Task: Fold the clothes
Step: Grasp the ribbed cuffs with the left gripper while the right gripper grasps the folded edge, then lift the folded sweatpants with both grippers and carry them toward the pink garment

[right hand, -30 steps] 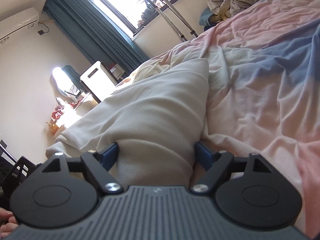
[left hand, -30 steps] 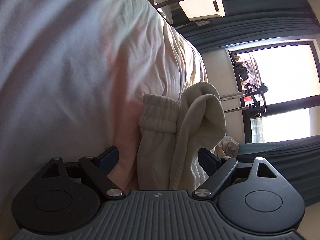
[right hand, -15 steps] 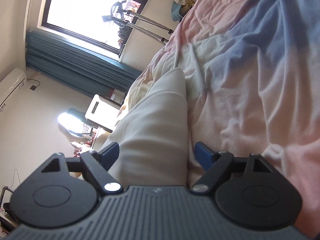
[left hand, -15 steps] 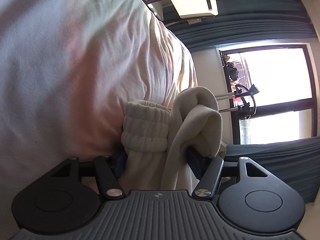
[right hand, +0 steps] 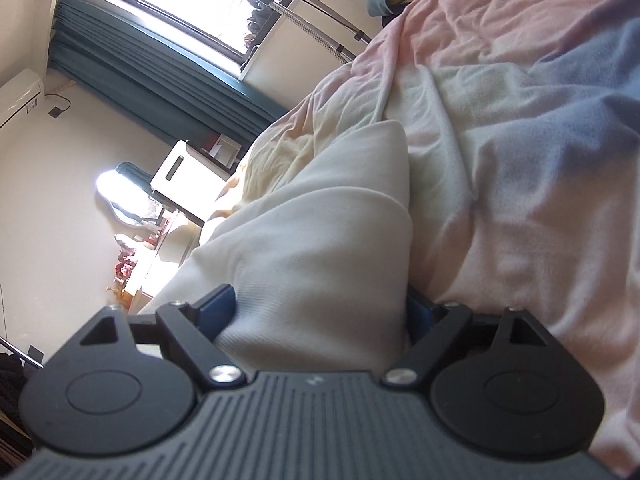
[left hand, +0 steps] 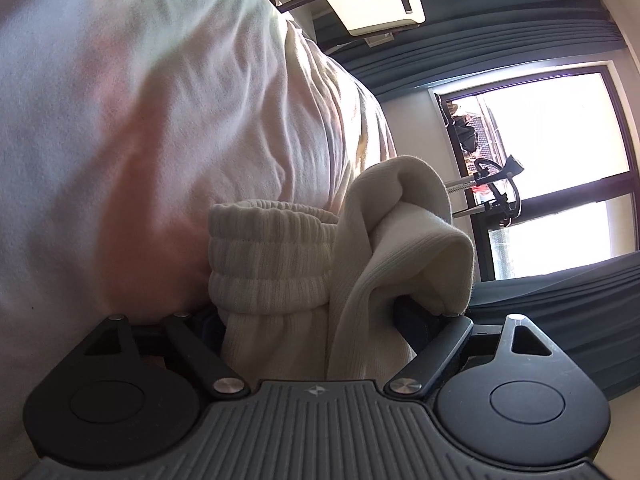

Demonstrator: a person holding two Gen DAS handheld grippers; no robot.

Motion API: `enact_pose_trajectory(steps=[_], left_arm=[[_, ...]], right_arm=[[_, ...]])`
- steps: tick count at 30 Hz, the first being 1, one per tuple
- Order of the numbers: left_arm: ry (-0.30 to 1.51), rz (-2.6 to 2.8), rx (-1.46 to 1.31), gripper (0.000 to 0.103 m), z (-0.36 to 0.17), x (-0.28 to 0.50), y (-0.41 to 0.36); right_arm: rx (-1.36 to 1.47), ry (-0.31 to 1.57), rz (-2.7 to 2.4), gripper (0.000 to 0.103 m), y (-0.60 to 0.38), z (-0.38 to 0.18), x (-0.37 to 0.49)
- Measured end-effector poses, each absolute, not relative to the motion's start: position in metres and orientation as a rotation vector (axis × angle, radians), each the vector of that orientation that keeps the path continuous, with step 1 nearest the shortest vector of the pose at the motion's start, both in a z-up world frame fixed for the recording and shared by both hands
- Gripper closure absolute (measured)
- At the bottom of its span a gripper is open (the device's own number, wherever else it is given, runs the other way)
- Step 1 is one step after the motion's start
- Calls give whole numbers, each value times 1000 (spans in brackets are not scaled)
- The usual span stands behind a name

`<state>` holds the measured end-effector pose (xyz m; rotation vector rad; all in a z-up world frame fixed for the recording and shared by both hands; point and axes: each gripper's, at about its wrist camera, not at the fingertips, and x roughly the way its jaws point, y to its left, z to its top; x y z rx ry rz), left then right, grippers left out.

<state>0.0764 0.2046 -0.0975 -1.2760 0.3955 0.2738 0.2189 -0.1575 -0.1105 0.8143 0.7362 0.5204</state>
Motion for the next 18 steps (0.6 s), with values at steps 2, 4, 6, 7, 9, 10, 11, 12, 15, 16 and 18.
enact_pose_trajectory(steps=[2, 4, 6, 7, 9, 10, 11, 12, 15, 16, 18], left_arm=[[393, 283, -1271, 17, -96, 76, 203], [392, 290, -1268, 17, -95, 75, 201], [391, 301, -1263, 19, -94, 72, 199], [393, 309, -1259, 23, -93, 70, 198], [396, 321, -1257, 32, -91, 68, 196], [394, 322, -1264, 41, -91, 67, 196], [393, 322, -1271, 49, -90, 65, 196], [388, 321, -1283, 51, -89, 64, 196], [365, 308, -1298, 60, -86, 60, 197], [359, 300, -1293, 62, -83, 59, 197], [350, 280, -1296, 63, -77, 55, 197]], right_arm=[[800, 740, 521, 15, -156, -111, 220], [792, 739, 514, 16, -156, -111, 220], [777, 736, 504, 20, -155, -109, 218], [767, 733, 497, 24, -154, -107, 218], [742, 722, 481, 31, -153, -103, 215], [721, 710, 473, 37, -152, -99, 213], [697, 692, 469, 41, -150, -95, 210], [666, 668, 464, 43, -147, -88, 207], [614, 614, 456, 50, -140, -72, 199], [608, 602, 454, 52, -138, -67, 196], [596, 577, 452, 53, -138, -59, 190]])
